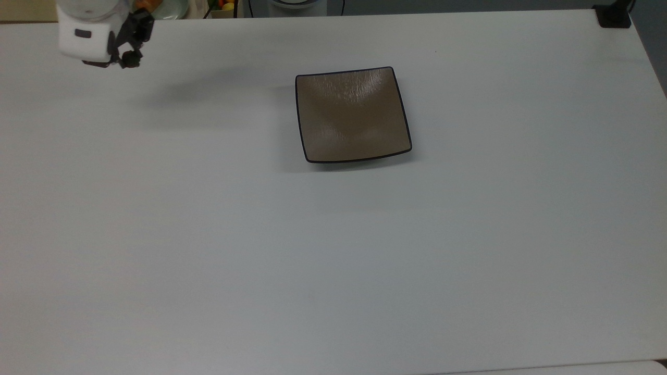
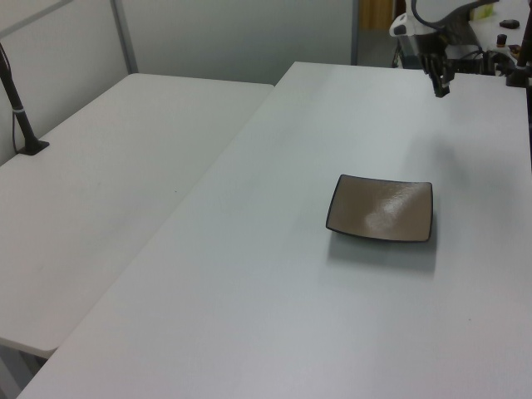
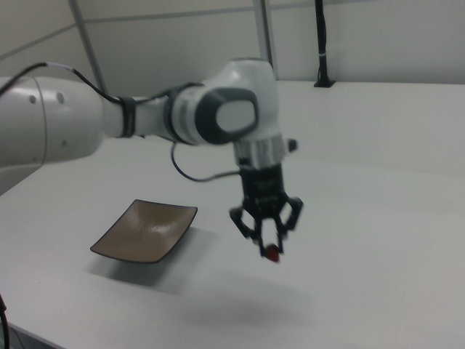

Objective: Strawberries on a ceramic plate
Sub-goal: 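Lift the strawberry and carry it toward the ceramic plate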

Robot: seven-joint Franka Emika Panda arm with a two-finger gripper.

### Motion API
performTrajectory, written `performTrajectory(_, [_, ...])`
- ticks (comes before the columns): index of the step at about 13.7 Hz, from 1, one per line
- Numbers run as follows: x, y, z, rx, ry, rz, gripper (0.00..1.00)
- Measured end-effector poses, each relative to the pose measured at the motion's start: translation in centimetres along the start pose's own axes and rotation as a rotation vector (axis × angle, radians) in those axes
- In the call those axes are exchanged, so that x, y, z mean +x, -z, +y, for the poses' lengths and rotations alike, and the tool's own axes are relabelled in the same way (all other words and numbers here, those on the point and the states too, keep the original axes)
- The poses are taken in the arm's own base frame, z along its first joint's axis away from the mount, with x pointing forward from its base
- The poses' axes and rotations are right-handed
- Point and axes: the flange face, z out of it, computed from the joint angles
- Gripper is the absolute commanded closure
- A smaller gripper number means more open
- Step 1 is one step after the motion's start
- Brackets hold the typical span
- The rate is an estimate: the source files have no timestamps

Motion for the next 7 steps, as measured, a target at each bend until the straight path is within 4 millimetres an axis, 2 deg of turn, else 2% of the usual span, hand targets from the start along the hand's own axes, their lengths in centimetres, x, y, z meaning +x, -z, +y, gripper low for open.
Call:
performTrajectory(2, [2.3,2.9,-2.1,0.007,-0.032,0.039,0.82])
performTrajectory(5, [5.1,6.1,-5.3,0.016,-0.042,0.086,0.82])
performTrajectory(7, [7.6,7.3,-7.7,0.010,-0.054,0.097,0.82])
